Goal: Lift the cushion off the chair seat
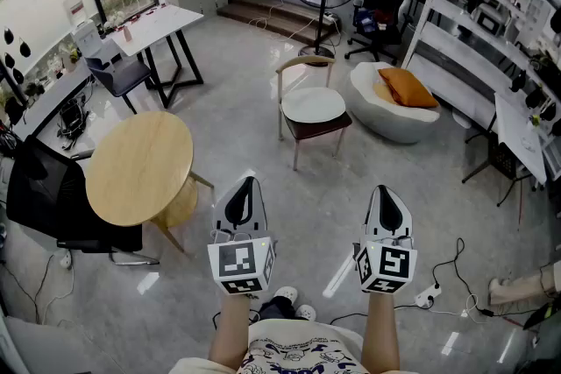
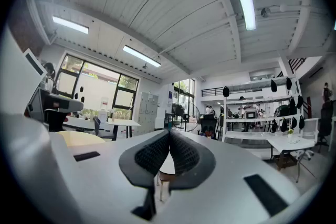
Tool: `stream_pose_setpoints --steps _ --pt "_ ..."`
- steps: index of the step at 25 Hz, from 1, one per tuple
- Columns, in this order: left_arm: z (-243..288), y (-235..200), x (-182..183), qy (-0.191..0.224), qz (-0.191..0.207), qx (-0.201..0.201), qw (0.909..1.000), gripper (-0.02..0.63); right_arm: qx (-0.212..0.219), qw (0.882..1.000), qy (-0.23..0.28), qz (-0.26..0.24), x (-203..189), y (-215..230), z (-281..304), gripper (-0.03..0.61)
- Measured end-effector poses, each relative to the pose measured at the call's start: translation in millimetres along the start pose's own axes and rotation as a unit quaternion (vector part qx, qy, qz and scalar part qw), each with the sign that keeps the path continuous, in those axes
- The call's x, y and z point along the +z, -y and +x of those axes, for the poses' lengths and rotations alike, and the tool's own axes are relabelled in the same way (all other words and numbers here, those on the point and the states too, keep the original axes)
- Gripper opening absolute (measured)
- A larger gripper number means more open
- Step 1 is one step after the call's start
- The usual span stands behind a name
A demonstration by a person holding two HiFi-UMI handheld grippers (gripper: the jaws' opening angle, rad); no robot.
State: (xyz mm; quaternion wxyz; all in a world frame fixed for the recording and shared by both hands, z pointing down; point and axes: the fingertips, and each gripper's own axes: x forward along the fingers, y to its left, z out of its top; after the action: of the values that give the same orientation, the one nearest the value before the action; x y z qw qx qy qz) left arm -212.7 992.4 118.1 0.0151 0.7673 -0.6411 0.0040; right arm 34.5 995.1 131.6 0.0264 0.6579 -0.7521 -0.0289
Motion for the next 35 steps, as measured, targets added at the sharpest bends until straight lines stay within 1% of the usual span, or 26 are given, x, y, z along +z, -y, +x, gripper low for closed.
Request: stream_pose_setpoints --steps 4,10,15,19,20,22,23,24,27,30,32,35 --pt "4 7 4 -0.002 -0.001 -0.001 1.0 0.012 -0.001 1.0 0.0 -0.001 5 9 2 0.014" --pt "13 11 1 -0.007 -0.005 0.0 1.0 0.012 -0.001 1.0 -0.006 0.0 1 16 10 0.012" --pt "31 1 -6 -0.014 -0.012 0.001 0.9998 0.012 -0.009 1.0 -0.009 0.007 -6 15 27 0.014" --pt "54 -20 -12 -0.017 -0.022 0.002 0.9996 0.012 -0.014 1.0 -0.012 0.01 -11 5 54 0.015" --pt "62 -25 -12 -0.017 -0.023 0.001 0.9996 0.012 -0.013 1.0 -0.013 0.011 -12 2 62 0.028" --pt "78 -33 -13 -0.019 -0.025 -0.003 0.9995 0.012 -0.012 1.0 -0.015 0.016 -15 -1 77 0.084" --pt "86 -36 -14 -0.019 -0.027 -0.006 0.9994 0.053 -0.011 1.0 -0.015 0.019 -16 -2 83 0.098" --pt "93 -39 -16 -0.02 -0.03 -0.009 0.9993 0.079 -0.011 1.0 -0.016 0.022 -18 -3 90 0.107" --pt "112 -47 -21 -0.025 -0.036 -0.016 0.9989 0.124 -0.005 0.999 -0.021 0.026 -25 -9 107 0.15" --pt "133 -53 -27 -0.031 -0.043 -0.02 0.9984 0.203 0.003 0.999 -0.027 0.03 -32 -9 127 0.194" --pt "151 -51 -30 -0.035 -0.044 -0.02 0.9982 0.222 0.001 0.999 -0.03 0.03 -36 1 142 0.195" --pt "176 -51 -36 -0.041 -0.043 -0.019 0.998 0.225 -0.005 0.999 -0.035 0.03 -43 13 166 0.204"
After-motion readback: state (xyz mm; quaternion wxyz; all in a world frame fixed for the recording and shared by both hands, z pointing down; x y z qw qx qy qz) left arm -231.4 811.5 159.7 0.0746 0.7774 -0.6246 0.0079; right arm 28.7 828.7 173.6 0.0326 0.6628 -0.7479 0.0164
